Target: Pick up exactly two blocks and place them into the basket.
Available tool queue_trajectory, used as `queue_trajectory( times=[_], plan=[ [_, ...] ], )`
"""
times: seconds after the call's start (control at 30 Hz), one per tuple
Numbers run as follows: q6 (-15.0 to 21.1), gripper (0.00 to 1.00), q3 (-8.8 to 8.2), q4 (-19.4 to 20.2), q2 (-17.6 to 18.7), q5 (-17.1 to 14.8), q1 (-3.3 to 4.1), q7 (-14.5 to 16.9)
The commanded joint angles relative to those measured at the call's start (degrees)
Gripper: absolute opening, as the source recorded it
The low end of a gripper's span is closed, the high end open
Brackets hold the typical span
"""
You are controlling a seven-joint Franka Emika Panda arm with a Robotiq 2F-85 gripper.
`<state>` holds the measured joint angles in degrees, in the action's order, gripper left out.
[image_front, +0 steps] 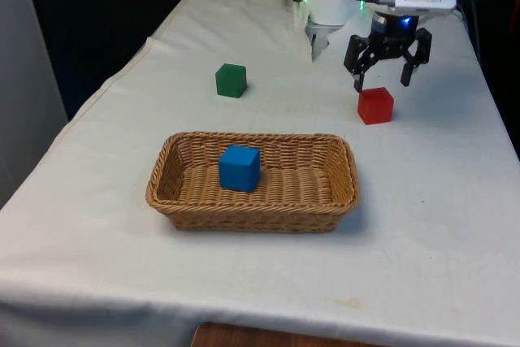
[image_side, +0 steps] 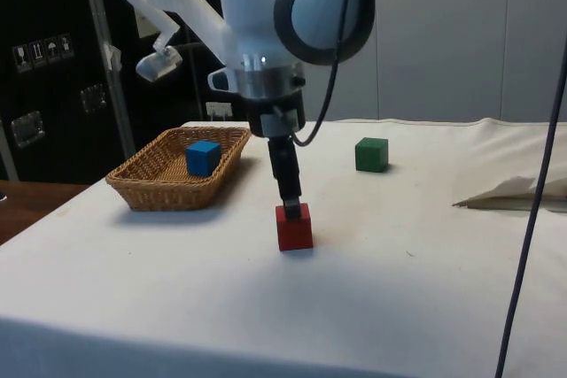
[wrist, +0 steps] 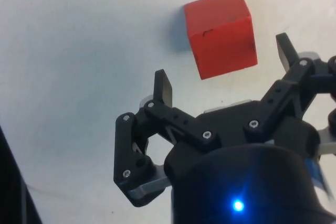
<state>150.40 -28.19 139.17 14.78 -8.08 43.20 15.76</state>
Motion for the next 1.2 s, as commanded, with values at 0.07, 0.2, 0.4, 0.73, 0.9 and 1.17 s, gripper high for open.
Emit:
queue_trajectory(
  times=[0.07,0.2,0.4,0.73,0.9,1.17],
  plan=[
    [1.7,1.00,0.46,0.2,0.7,-0.6,-0.23,0.5],
    [3.7,1.00,1.03,0.2,2.5,-1.0,-0.34,0.5],
    [5.8,1.00,1.60,0.2,4.4,-1.1,-0.57,0.4],
    [7.7,1.00,1.78,0.3,6.2,-0.5,-0.46,-0.1],
    [7.5,0.91,1.66,0.3,6.3,-0.3,-0.34,-0.2],
    [7.4,0.02,1.55,0.3,6.3,-0.2,-0.29,-0.3]
  ],
)
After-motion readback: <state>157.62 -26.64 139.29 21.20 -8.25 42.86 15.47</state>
